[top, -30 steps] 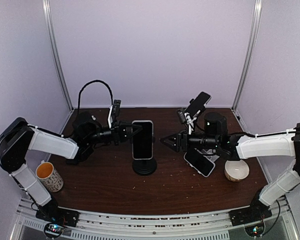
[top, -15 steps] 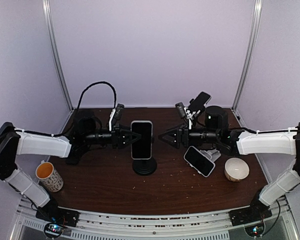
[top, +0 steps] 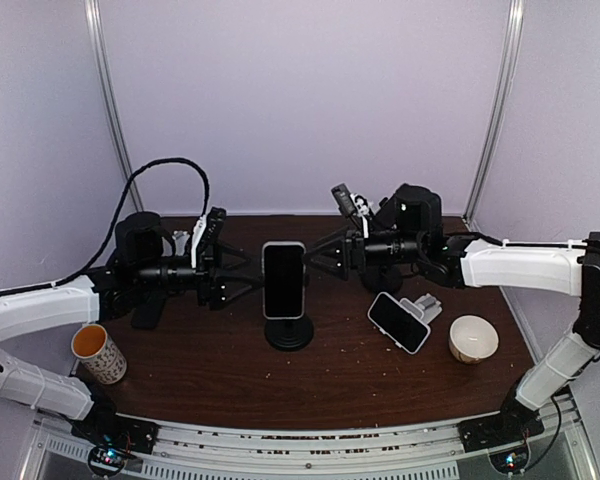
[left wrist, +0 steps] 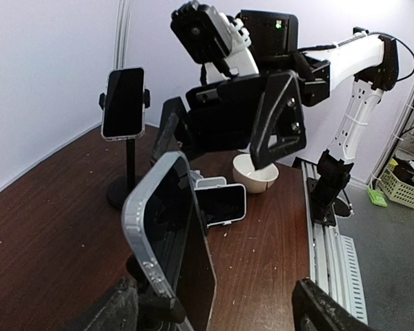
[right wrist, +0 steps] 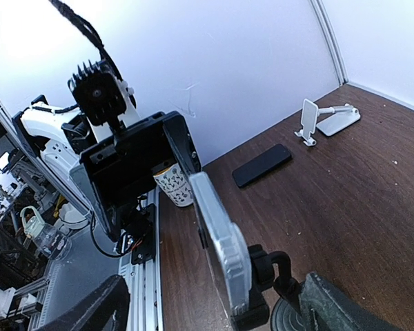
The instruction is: Remove the phone from the phone stand
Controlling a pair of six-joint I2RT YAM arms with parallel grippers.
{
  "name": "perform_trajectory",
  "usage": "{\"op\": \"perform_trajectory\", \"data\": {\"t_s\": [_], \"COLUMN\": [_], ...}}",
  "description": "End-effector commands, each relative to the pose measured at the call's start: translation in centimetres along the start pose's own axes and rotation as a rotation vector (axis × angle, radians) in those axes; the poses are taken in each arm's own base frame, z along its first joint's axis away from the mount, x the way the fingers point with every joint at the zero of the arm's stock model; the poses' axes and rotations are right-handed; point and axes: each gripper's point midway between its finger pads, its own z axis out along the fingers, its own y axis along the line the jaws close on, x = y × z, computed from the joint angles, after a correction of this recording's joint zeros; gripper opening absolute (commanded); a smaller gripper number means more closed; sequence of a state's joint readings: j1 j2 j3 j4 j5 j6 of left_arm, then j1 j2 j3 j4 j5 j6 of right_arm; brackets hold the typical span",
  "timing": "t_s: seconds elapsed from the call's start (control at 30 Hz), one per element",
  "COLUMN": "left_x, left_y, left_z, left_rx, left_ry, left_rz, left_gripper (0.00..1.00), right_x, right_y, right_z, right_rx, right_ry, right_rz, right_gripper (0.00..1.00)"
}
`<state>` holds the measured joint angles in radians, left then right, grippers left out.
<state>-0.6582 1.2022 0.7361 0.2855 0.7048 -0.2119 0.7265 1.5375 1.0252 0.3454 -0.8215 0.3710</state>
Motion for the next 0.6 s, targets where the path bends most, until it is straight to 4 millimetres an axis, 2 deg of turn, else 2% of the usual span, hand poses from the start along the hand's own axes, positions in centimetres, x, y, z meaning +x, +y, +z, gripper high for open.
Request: {"op": "perform_trajectory", "data": {"t_s": [0.0,0.07,0.23,0.4,0.57], "left_x": [1.1,1.8,2.1,2.1,3.4], "left_y": [0.8,1.0,1.3,2.5,4.1], "left_z": [-1.0,-0.8,-0.5,-1.2,-1.0], "left_rx": [-0.091,-0.093,-0.076,-0.084,-0.101], "left_ry": [-0.006,0.013,-0.015,-0.062,-0.042], "left_rz": [0.096,0.111,0.12,0.087,0.052], "left_gripper": [0.81,0.81,0.74,0.73,0.71], "right_x": [-0.4,-0.5,-0.8,-0.7,-0.4], "right_y": [0.5,0.4,-0.3,0.2,0.5], "right_z": [0.9,1.4,2.6,4.0,5.2], "right_rx": [-0.051,-0.054,-0.059,-0.103,-0.128], "right_ry": [0.057,0.076,0.101,0.131,0.146], "right_rz": [-0.035,-0.041,-0.044,-0.039,-0.035], "right_gripper": [0.87,0.87,0.86,0.81,0.64]}}
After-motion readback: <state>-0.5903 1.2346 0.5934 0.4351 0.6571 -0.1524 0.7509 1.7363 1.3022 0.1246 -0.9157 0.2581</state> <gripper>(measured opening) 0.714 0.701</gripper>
